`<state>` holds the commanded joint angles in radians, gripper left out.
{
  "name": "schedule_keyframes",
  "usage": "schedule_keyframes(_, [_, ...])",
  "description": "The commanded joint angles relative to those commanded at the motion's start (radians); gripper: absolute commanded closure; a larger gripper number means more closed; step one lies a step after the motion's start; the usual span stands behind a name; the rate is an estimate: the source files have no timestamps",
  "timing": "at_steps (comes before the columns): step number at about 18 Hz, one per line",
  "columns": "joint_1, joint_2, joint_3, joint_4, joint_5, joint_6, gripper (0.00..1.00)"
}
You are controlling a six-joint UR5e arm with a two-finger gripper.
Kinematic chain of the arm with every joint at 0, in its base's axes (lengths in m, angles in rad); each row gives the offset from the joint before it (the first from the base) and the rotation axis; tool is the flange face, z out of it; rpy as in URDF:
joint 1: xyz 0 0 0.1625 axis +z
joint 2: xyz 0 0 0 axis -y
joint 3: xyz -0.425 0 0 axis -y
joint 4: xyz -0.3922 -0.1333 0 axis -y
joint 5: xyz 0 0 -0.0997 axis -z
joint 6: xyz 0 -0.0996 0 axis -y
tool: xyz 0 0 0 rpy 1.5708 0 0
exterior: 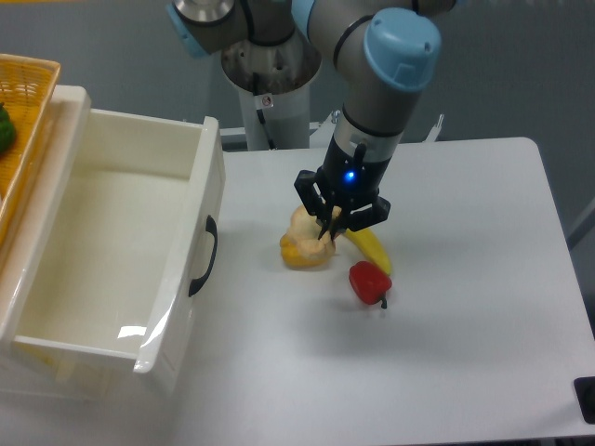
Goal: Place the round bread in the upper white drawer
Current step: 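Carry the bread roll over the open white drawer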
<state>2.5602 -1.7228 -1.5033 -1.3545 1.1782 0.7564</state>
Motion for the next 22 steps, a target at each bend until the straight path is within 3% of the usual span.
schedule_keyframes(6, [-0.014, 0.055, 0.000, 0.002, -0.103, -0.120, 1.00])
schedule_keyframes(22, [-0.182, 0.069, -0.003, 0.005, -0.150, -0.189, 1.00])
